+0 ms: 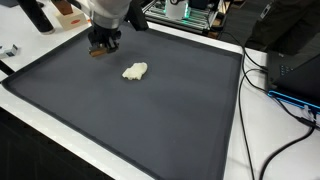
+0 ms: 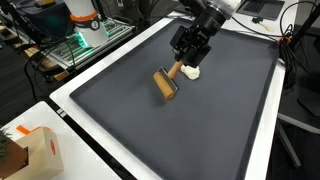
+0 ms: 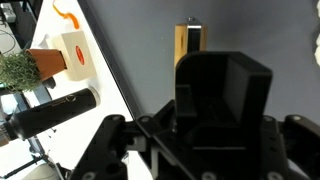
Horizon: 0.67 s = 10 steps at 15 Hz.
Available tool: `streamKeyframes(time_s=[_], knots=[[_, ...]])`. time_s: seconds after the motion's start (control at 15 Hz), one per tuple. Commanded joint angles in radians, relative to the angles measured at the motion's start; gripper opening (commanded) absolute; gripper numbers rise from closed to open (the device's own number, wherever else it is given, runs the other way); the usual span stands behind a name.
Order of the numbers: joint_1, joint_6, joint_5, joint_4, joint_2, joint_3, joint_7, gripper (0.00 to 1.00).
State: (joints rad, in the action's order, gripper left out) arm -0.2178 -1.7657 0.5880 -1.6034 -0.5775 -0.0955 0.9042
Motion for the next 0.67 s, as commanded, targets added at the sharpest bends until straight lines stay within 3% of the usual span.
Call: streamKeyframes(time_s=[0.0, 0.6], knots=[[-0.019, 0.019, 0.047, 0.017, -0.014, -0.001, 0.006, 0.19], [-0.043, -0.026, 0.136, 0.010, -0.021, 0.015, 0.006, 0.19]])
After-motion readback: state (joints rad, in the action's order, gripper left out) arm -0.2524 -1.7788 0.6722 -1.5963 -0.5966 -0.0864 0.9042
